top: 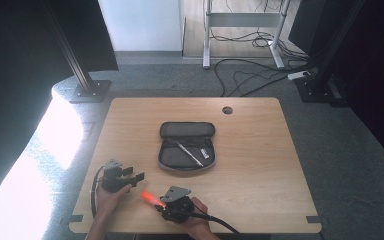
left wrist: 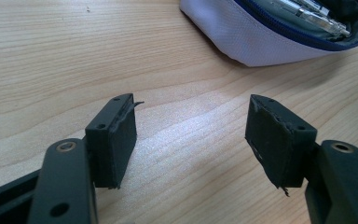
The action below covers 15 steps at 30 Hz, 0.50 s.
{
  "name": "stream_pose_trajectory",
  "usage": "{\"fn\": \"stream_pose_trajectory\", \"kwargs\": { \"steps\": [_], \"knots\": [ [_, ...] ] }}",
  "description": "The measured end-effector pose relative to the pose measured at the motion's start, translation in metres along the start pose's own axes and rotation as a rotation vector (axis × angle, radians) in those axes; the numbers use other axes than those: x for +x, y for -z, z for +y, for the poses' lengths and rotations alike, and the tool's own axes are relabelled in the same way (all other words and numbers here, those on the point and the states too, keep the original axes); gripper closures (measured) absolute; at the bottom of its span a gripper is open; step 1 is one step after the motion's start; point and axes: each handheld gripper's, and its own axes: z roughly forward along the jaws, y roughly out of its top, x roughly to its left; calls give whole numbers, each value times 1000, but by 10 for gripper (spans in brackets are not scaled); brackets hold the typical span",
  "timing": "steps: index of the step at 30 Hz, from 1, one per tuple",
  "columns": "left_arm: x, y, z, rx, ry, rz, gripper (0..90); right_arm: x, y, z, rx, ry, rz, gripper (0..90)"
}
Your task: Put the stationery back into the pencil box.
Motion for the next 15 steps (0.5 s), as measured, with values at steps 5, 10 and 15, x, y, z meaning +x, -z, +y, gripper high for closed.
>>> {"fn": "stream_pose_trajectory", "kwargs": {
  "steps": [5, 10, 15],
  "knots": [
    [0, -1, 0, 3, 0, 1, 341, -5, 8, 3, -21, -8, -7, 654],
    [0, -1, 0, 5, 1, 1, 341, -8, 13, 4, -32, -17, -10, 654],
    [-1, -1, 0, 9, -1, 2, 341, -13, 17, 6, -45, -20, -22, 654]
  ]
}}
